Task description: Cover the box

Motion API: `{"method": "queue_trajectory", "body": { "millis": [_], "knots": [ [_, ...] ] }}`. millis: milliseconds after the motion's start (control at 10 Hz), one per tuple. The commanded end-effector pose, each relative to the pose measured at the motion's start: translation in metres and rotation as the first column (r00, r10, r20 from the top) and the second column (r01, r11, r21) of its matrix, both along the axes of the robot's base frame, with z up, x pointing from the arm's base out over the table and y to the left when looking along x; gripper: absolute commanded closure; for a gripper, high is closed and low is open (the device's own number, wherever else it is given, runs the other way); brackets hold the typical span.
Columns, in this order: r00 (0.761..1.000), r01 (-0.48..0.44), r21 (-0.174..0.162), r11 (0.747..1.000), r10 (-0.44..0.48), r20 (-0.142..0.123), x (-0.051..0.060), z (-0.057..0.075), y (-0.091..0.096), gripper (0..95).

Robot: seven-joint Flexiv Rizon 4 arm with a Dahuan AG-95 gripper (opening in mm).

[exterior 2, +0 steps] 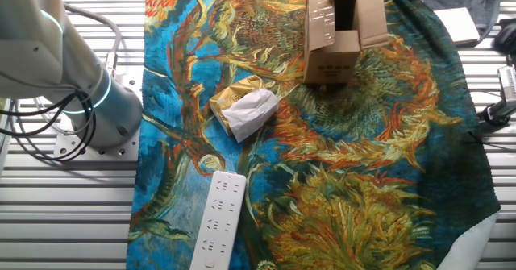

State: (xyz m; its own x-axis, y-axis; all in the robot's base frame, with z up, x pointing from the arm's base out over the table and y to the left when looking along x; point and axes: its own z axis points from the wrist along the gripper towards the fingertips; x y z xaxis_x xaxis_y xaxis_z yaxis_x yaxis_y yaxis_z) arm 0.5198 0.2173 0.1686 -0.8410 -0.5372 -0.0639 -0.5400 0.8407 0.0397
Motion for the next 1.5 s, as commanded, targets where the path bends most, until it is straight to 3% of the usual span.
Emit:
{"method": "queue_trajectory", "body": {
  "millis": [100, 500, 800, 1500],
  "knots": [
    [1.000, -0.003, -0.004, 1.000, 0.003, 0.001, 0.000, -0.004, -0.001, 95.0],
    [1.000, -0.010, -0.006, 1.000, 0.010, 0.015, 0.002, -0.028, -0.003, 95.0],
    [1.000, -0.013, -0.005, 1.000, 0.013, 0.016, 0.002, -0.028, -0.003, 95.0],
    [1.000, -0.002, -0.001, 1.000, 0.002, 0.016, -0.006, 0.007, -0.004, 95.0]
  ]
}}
